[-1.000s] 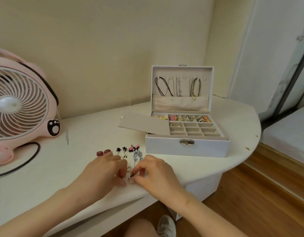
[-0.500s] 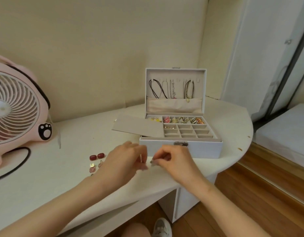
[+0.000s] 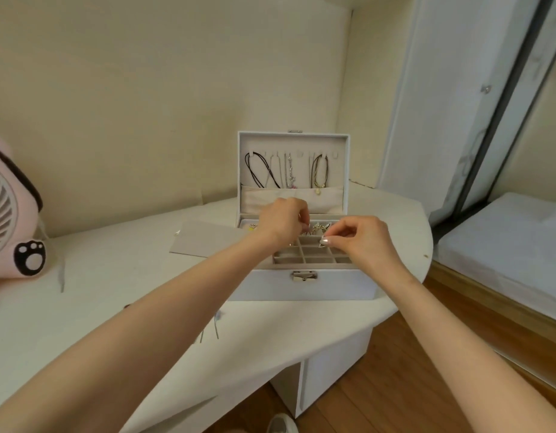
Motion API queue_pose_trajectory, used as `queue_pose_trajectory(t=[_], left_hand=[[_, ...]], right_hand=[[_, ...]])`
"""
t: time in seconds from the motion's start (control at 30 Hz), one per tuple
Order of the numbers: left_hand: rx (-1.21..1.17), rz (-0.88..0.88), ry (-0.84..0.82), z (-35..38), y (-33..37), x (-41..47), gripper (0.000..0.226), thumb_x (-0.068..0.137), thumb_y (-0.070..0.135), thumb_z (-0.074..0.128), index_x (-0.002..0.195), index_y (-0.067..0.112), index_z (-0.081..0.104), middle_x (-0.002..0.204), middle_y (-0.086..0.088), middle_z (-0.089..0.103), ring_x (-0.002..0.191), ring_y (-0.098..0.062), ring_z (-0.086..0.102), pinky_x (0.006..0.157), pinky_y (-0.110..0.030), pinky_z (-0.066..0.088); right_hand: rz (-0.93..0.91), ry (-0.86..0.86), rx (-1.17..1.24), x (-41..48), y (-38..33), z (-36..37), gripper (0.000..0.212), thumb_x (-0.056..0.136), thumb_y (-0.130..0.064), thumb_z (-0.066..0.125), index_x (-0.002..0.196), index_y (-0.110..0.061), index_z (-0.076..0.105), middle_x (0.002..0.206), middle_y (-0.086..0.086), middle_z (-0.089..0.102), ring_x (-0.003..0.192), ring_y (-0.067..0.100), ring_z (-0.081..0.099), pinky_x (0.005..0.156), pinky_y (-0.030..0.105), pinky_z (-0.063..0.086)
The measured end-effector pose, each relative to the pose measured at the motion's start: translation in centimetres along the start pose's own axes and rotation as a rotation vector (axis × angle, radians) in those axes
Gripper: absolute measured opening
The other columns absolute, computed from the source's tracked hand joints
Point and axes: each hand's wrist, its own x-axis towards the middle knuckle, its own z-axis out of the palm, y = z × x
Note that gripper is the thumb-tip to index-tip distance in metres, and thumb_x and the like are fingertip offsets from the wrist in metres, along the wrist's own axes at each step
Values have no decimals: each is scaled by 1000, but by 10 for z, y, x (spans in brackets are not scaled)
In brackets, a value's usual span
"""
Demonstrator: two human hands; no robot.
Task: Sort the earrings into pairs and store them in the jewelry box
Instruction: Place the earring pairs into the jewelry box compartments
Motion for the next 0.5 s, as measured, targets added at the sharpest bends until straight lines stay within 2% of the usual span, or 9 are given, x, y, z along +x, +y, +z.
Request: queue_pose_trajectory(t=[0.07,0.17,0.3,0.37,0.5], left_hand=[[25,2,-37,4,1,4,8,84,16,65,92,17,65,98,-3,67,96,-22,60,70,-28,40],[71,23,-77,10,2,5,12,84,18,65,95,16,66,100,-3,67,97,-21,59,70,-27,38],[200,77,-96,18,3,5,11,85,18,63,95,16,68,102,-4,68,99,-23,59,72,-28,39],[253,93,-87,20,3,6,13,85,18,62,96,16,68,102,-6,69,101,-25,59,76,-31,42],[309,120,-16,22,5,5,17,87,17,58,103,14,63,107,-8,65,105,-27,55,78,-32,39]], right_hand=[[22,2,46,3,5,-2,8,72,-6,77,71,-12,73,69,-5,68,63,5,61,67,16,51],[54,29,98,10,11,-3,11,73,-5,76,70,-15,72,68,-4,68,64,9,61,68,19,50],[62,30,92,22,15,0,7,74,-6,75,73,-13,72,65,-5,65,61,6,58,59,9,45],[60,22,69,29,16,4,6,74,-6,75,73,-12,72,66,-5,65,64,6,59,65,14,48],[61,-64,-116,45,18,14,6,71,-10,77,74,-15,74,75,-2,68,81,15,63,81,32,52]])
